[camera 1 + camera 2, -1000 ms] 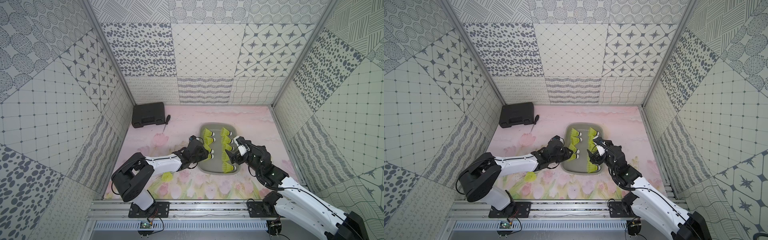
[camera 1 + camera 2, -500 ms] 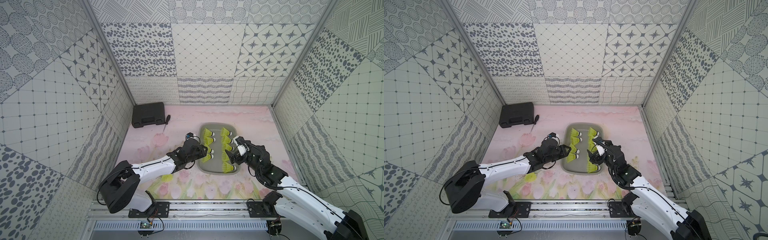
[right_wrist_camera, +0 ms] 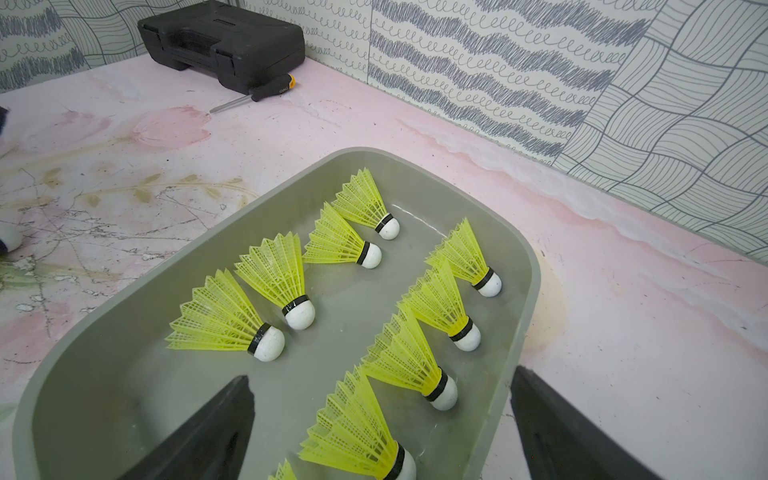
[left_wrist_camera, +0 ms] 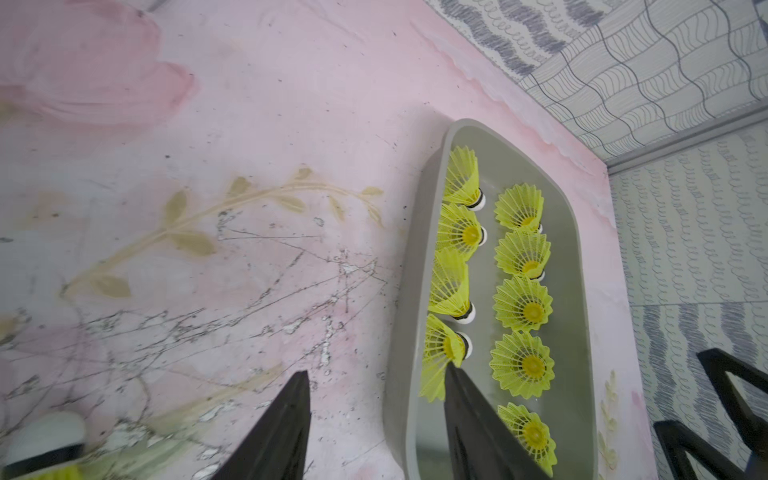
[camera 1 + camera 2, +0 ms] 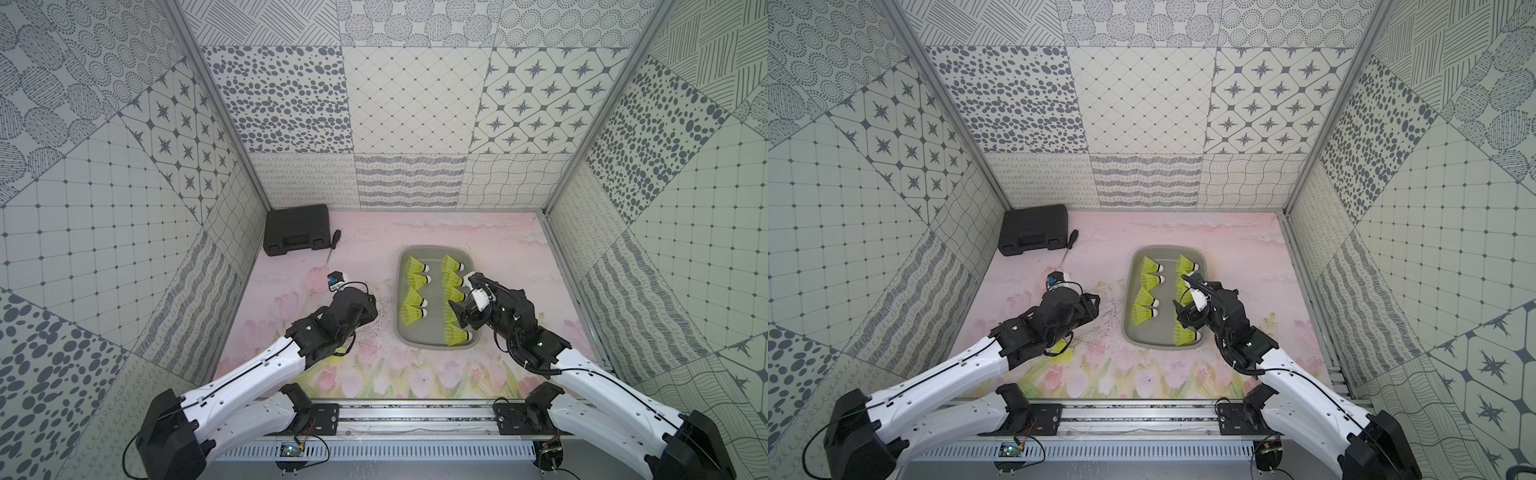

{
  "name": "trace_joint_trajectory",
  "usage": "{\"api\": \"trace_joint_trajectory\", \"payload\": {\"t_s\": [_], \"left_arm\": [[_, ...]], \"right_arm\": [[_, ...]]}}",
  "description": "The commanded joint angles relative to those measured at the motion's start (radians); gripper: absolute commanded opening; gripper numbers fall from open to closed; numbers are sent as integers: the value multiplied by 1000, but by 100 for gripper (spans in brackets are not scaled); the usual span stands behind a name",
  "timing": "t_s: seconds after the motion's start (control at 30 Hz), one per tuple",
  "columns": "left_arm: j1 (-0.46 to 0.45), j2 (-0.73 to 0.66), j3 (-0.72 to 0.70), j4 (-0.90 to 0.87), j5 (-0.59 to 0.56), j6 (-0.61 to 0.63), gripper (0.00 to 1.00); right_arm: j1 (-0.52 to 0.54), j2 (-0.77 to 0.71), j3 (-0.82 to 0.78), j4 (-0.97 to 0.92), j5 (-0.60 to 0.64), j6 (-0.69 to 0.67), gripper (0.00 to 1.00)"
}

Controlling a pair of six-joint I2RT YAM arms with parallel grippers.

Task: Put the shuttlecocks into the storage box
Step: Pick up the shuttlecock at the center of the board.

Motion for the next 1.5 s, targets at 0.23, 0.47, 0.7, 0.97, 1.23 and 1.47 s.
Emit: {"api": "trace_joint_trajectory", "payload": {"t_s": [0.23, 0.47, 0.7, 0.97, 1.23, 1.47], "left_arm": [[8, -93, 27, -630, -225, -555, 72], [10, 164, 249, -890, -146, -728, 86], [9, 112, 165, -788, -11, -826, 89], [9, 93, 75, -628, 61, -846, 89], [9, 92, 14, -561, 99, -895, 88], [9, 94, -22, -506, 49, -895, 82]], "right_arm": [[-5, 37, 15, 90, -24, 24, 100], [-4, 49, 7, 101, -32, 32, 100], [-5, 44, -7, 103, -32, 41, 100], [-4, 41, -5, 98, -30, 36, 100], [-4, 42, -2, 92, -29, 35, 100], [-5, 42, -2, 90, -34, 35, 100]]}}
